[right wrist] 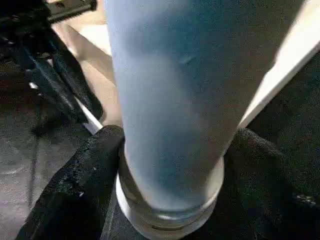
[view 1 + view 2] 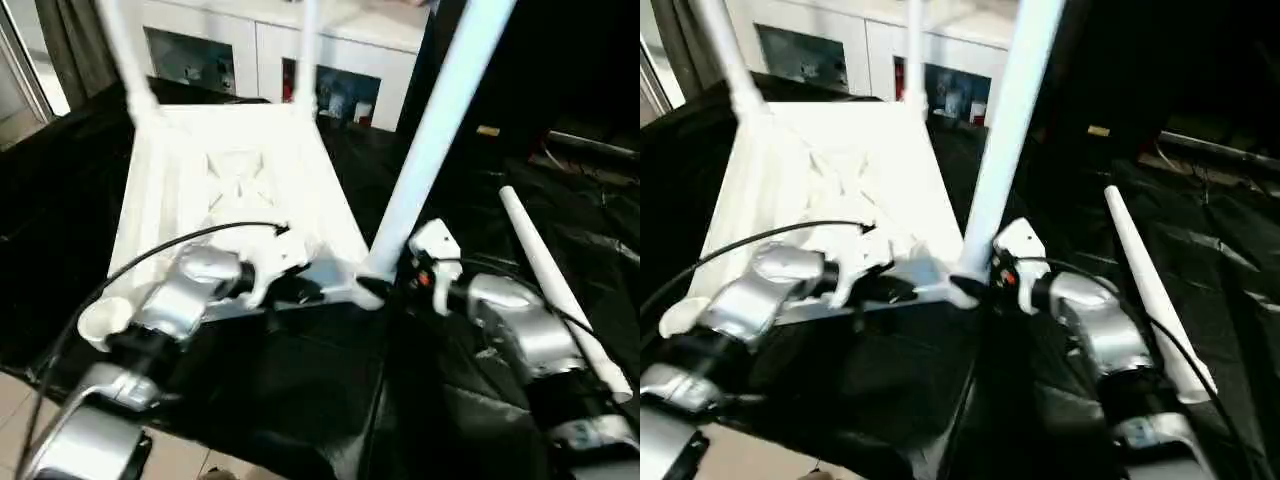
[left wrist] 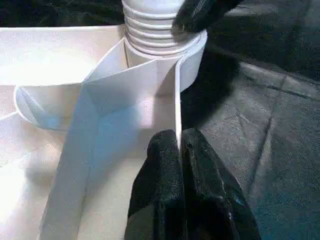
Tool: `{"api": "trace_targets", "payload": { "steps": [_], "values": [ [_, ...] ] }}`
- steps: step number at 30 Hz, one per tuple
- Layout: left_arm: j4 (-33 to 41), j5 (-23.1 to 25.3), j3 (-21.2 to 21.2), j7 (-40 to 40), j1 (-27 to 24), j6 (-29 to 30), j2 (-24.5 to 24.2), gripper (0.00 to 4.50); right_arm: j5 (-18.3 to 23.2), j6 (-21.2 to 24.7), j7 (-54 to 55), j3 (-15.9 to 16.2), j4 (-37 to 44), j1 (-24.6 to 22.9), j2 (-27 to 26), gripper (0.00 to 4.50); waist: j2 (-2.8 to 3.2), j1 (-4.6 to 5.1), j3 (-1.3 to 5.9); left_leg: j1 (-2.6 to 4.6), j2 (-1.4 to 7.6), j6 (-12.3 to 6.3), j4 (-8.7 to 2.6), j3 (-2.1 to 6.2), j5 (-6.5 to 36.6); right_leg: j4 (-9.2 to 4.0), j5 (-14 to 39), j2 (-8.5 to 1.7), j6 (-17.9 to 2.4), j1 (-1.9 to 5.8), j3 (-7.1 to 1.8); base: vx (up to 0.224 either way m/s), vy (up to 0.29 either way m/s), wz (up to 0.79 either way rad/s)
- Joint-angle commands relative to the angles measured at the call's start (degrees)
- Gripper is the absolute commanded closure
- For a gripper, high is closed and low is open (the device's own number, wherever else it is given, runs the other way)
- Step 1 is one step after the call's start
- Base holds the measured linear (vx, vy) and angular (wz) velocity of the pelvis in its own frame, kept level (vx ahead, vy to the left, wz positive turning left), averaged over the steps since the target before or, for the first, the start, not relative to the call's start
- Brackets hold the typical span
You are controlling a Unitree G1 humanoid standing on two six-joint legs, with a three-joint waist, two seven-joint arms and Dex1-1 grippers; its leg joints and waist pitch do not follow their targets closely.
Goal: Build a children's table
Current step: Rotate leg to tighten
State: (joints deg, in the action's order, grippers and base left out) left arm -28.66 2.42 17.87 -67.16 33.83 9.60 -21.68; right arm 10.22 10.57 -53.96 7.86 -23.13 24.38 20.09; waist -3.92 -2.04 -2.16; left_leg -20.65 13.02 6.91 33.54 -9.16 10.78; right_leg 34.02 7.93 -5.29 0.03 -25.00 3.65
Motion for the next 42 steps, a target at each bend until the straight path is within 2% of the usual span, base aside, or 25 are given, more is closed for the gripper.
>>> {"api": "trace_targets", "payload": {
  "steps": [1, 3, 5, 8, 10, 16, 18, 21, 22, 23, 24, 25, 26, 27, 28, 30, 31, 34, 35, 37, 39, 42],
  "values": [
    [1.72, -1.33, 0.7, -1.7, -0.2, -0.49, 0.49, 4.5, 1.12, -0.05, -0.96, -0.52, 1.05, -0.02, 0.69, 1.19, 0.36, 0.0, 3.35, -0.17, -0.25, -2.95, -4.01, -1.26, 13.52, -3.5, 15.4, -1.4, -11.51, 3.75, -1.62, 0.0, 0.0, 0.0],
    [1.88, -1.37, 0.77, -1.49, -0.31, -0.47, 0.49, 4.5, 0.86, -0.09, -1.21, -0.11, 1.2, -0.17, 0.63, 1.19, 0.25, -0.01, 3.36, -0.17, -0.28, -2.8, -3.98, -1.28, 13.6, -3.54, 15.91, -1.38, -11.3, 3.73, -1.61, 0.0, 0.0, 0.0],
    [2.14, -1.47, 0.77, -1.37, -0.47, -0.26, 0.6, 4.5, 0.65, -0.03, -1.44, 0.3, 1.27, -0.46, 0.5, 1.54, 0.2, -0.03, 3.35, -0.19, -0.29, -2.55, -4.0, -1.25, 13.48, -3.59, 16.53, -1.42, -10.87, 3.75, -1.62, 0.0, 0.0, 0.0],
    [2.5, -1.51, 0.79, -1.18, -0.76, 0.0, 0.77, 4.5, 0.2, -0.11, -2.1, 0.93, 1.61, -1.04, 0.58, 1.66, 0.11, -0.07, 3.36, -0.26, -0.28, -2.54, -3.98, -1.24, 13.01, -3.53, 16.31, -1.43, -10.71, 3.82, -1.64, 0.0, 0.0, 0.0],
    [2.64, -1.47, 0.79, -1.01, -0.93, 0.08, 0.86, 4.5, -0.01, -0.21, -2.47, 1.3, 1.92, -1.54, 0.69, 1.89, 0.11, -0.03, 3.37, -0.25, -0.33, -2.62, -3.95, -1.28, 12.79, -3.54, 16.17, -1.37, -10.67, 3.78, -1.63, 0.0, 0.0, 0.0],
    [2.17, -1.59, 0.15, 0.61, -1.17, -0.05, 1.6, 4.5, 0.1, 1.03, -1.09, 1.38, 2.25, -3.08, 0.17, 1.96, 0.14, -0.09, 3.31, -0.21, -0.32, -2.59, -3.98, -1.26, 13.25, -3.65, 17.06, -1.36, -10.32, 3.72, -1.63, 0.0, 0.0, 0.0],
    [0.83, -1.54, -0.65, 3.1, -0.56, 0.61, 2.98, 4.5, 0.1, 3.49, 2.54, 0.17, 1.02, -3.41, -1.08, 1.96, 0.0, -0.03, 3.22, -0.19, -0.37, -2.42, -4.0, -1.3, 13.71, -3.8, 18.11, -1.31, -10.01, 3.64, -1.65, 0.0, 0.0, 0.0],
    [-1.68, -0.97, -1.64, 7.38, 0.77, 1.61, 5.08, 4.5, -0.87, 5.04, 8.55, -1.22, -1.56, -3.36, -3.12, 1.96, -0.06, 0.05, 2.99, -0.03, -0.55, -1.17, -4.14, -1.13, 16.37, -4.44, 24.04, -1.38, -8.03, 3.36, -1.53, 0.0, 0.0, 0.0],
    [-4.15, -0.7, -2.32, 10.5, 2.1, 2.15, 7.04, 4.5, -1.64, 5.9, 13.52, -2.28, -3.5, -3.08, -4.93, 1.96, -0.36, 0.2, 3.0, -0.15, -0.67, -1.14, -4.08, -1.18, 16.38, -4.59, 25.21, -1.34, -7.41, 3.4, -1.51, 0.0, 0.0, 0.0],
    [-5.85, -0.53, -2.68, 12.42, 3.02, 2.47, 8.34, 4.5, -1.78, 6.61, 16.94, -3.21, -4.38, -2.81, -6.42, 1.96, -0.26, 0.17, 2.92, 0.09, -0.8, -1.04, -4.01, -1.11, 17.52, -5.13, 29.02, -1.42, -5.87, 3.07, -1.41, 0.0, 0.0, 0.0],
    [-7.47, -0.22, -2.87, 14.31, 3.95, 2.64, 9.55, 4.5, -1.83, 7.24, 20.38, -4.21, -5.33, -2.4, -7.92, 1.96, -0.23, 0.19, 2.93, 0.09, -0.87, -1.04, -3.97, -1.15, 17.41, -5.29, 29.74, -1.39, -5.41, 3.01, -1.41, 0.0, 0.0, 0.0],
    [-9.86, 0.32, -3.09, 17.44, 5.4, 2.84, 11.51, 4.5, -1.8, 8.17, 26.28, -5.99, -6.95, -1.57, -10.48, 1.96, -0.13, 0.36, 2.85, 0.26, -1.02, -0.6, -3.9, -1.17, 17.97, -5.62, 31.47, -1.25, -4.7, 2.49, -1.35, 0.0, 0.0, 0.0],
    [-12.28, 0.7, -3.58, 21.75, 7.14, 3.69, 14.22, 4.5, -1.4, 9.42, 33.75, -8.39, -9.12, -0.05, -13.79, 1.96, -0.02, 0.33, 2.88, 0.39, -1.08, -0.2, -3.9, -1.01, 18.5, -5.7, 32.57, -1.24, -4.15, 2.55, -1.14, 0.0, 0.0, 0.0],
    [-12.4, 0.73, -3.61, 22.0, 7.24, 3.74, 14.38, 4.5, -1.36, 9.5, 34.16, -8.53, -9.25, 0.04, -13.99, 1.96, -0.01, 0.69, 2.82, 0.11, -1.26, 0.03, -3.89, -1.01, 18.72, -5.79, 33.7, -1.29, -3.78, 2.41, -1.19, 0.0, 0.0, 0.0],
    [-13.26, 1.12, -3.34, 23.84, 8.06, 4.47, 16.06, 4.5, -0.85, 10.43, 37.48, -9.64, -10.67, 1.26, -16.09, 1.96, 0.08, 0.77, 3.03, 0.27, -1.15, 0.49, -3.97, -0.66, 19.78, -6.06, 34.34, -1.32, -2.69, 2.69, -0.75, 0.0, 0.0, 0.0],
    [-13.53, 1.94, -2.47, 25.13, 8.47, 5.46, 17.49, 4.5, -1.32, 10.11, 39.84, -9.61, -11.65, 2.44, -17.83, 1.96, 0.19, 0.78, 3.04, 0.35, -1.09, 0.01, -4.07, -0.65, 20.21, -6.14, 32.97, -1.23, -2.72, 2.71, -0.66, 0.0, 0.0, 0.0],
    [-13.69, 2.45, -1.91, 25.6, 8.69, 5.86, 18.39, 4.5, -2.02, 9.67, 41.22, -9.15, -12.19, 3.34, -18.83, 1.96, 0.63, 0.86, 2.99, 0.36, -1.06, -0.24, -4.19, -0.61, 20.78, -6.15, 32.03, -1.19, -3.01, 2.59, -0.63, 0.0, 0.0, 0.0],
    [-13.6, 3.13, -1.05, 25.21, 8.73, 5.15, 18.99, 4.5, -2.83, 8.11, 41.4, -8.22, -12.88, 4.29, -19.36, 1.96, 0.6, 1.05, 3.11, 0.29, -0.97, -0.52, -4.43, -0.48, 21.42, -6.21, 30.14, -1.18, -3.51, 2.92, -0.49, 0.0, 0.0, 0.0],
    [-14.26, 3.32, -1.03, 25.14, 8.99, 4.56, 19.13, 4.5, -3.29, 7.45, 41.17, -8.11, -12.9, 4.4, -19.51, 1.64, 0.51, 1.09, 3.01, 0.26, -0.98, -0.69, -4.45, -0.55, 21.77, -6.27, 29.65, -1.13, -3.71, 2.86, -0.52, 0.0, 0.0, 0.0],
    [-14.82, 3.35, -1.03, 24.53, 9.12, 3.77, 18.92, 4.5, -3.59, 7.07, 40.65, -8.24, -12.56, 4.37, -19.49, 1.32, 0.53, 1.12, 2.96, 0.41, -1.02, -0.8, -4.43, -0.59, 22.28, -6.3, 29.78, -1.14, -4.01, 2.74, -0.56, 0.0, 0.0, 0.0],
    [-14.72, 3.38, -0.72, 23.24, 8.97, 2.46, 18.04, 4.5, -4.14, 6.14, 39.45, -7.76, -12.22, 4.48, -18.71, 1.15, 0.47, 1.22, 2.75, 0.82, -1.12, -1.11, -4.35, -0.59, 24.27, -6.78, 32.68, -1.2, -3.64, 2.49, -0.45, 0.0, 0.0, 0.0],
    [-13.76, 3.25, -0.21, 20.87, 8.49, 1.37, 16.3, 4.5, -4.35, 5.25, 34.54, -6.0, -10.1, 4.08, -16.14, 1.15, 0.38, 1.27, 2.83, 0.43, -1.03, -1.39, -4.49, -0.43, 23.24, -6.65, 32.45, -1.31, -3.46, 2.86, -0.46, 0.0, 0.0, 0.0]
  ]
}}
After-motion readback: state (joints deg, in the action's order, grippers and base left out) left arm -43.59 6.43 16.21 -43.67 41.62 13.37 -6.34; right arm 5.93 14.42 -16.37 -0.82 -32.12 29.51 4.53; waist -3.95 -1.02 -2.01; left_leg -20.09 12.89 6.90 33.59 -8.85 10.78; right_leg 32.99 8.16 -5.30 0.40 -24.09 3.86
